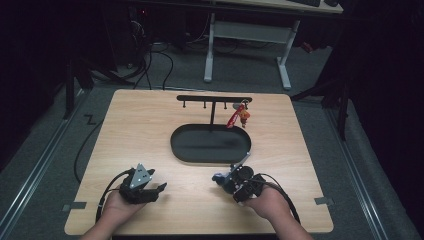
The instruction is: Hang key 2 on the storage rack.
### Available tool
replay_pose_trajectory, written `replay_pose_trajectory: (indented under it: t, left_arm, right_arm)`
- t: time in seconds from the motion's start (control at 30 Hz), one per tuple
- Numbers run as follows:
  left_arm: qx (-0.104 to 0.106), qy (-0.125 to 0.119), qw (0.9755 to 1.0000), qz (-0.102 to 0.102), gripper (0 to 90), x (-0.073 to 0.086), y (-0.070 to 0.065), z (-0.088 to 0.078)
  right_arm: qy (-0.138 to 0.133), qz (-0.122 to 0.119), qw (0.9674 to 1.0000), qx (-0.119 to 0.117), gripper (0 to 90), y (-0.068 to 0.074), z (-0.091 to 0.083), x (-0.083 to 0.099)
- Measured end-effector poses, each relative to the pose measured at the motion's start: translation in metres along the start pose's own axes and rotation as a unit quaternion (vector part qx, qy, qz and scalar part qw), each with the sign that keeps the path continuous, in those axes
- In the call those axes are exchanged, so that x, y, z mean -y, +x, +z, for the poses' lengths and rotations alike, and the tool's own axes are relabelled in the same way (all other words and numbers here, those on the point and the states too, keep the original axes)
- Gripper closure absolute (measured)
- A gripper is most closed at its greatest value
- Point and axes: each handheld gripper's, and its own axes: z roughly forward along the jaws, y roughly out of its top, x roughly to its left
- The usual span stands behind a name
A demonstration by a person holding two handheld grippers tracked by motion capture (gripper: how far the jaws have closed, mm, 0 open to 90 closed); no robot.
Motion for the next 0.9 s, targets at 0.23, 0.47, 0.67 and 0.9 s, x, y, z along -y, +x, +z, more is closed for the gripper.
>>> replay_pose_trajectory:
  t: [0.23, 0.47, 0.67, 0.9]
  left_arm:
    - [0.002, -0.003, 1.0000, -0.001, 34.8, 0.000, 0.001, -0.001]
    - [0.000, -0.002, 1.0000, 0.000, 34.6, 0.000, 0.000, -0.001]
    - [0.005, -0.005, 1.0000, 0.003, 34.0, 0.000, 0.000, -0.001]
    - [0.005, -0.009, 0.9999, 0.006, 31.5, 0.000, 0.000, -0.002]
  right_arm:
    - [-0.002, 0.007, 1.0000, -0.005, 47.6, -0.003, -0.013, 0.000]
    - [-0.003, 0.014, 0.9999, -0.002, 47.6, -0.008, -0.025, -0.002]
    - [-0.007, 0.015, 0.9999, 0.002, 47.5, -0.011, -0.035, -0.005]
    - [-0.013, 0.025, 0.9996, -0.002, 47.5, -0.016, -0.046, -0.009]
